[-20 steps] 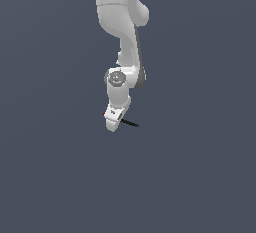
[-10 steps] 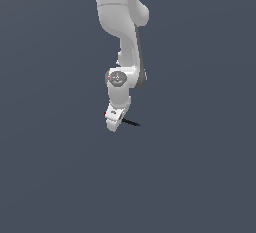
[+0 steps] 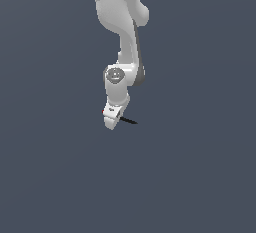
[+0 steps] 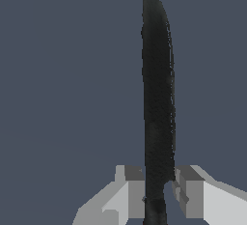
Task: Pick up the object and move it to a goal position.
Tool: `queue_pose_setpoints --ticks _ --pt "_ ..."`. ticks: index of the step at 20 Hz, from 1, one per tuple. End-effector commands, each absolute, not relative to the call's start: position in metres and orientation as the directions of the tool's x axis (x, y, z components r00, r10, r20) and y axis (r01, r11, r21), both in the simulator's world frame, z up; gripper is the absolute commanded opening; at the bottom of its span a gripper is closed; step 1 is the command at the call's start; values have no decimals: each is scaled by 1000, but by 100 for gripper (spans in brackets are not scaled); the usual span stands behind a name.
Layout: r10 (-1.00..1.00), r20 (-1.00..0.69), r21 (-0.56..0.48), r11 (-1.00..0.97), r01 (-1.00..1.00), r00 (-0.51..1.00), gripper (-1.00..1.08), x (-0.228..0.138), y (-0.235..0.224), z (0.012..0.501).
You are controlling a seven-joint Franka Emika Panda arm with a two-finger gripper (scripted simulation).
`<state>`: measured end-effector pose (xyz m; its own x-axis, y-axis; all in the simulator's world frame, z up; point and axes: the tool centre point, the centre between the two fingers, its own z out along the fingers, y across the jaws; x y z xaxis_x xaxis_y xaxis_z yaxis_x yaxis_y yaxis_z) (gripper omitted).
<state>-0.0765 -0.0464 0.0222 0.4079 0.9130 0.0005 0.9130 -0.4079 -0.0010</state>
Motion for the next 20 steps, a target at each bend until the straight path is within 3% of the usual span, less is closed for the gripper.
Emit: queue_pose_setpoints --ticks 1,20 --pt "913 0 0 -409 913 409 -100 -79 -54 32" --pt "911 3 0 -412 911 412 -100 -121 -161 175"
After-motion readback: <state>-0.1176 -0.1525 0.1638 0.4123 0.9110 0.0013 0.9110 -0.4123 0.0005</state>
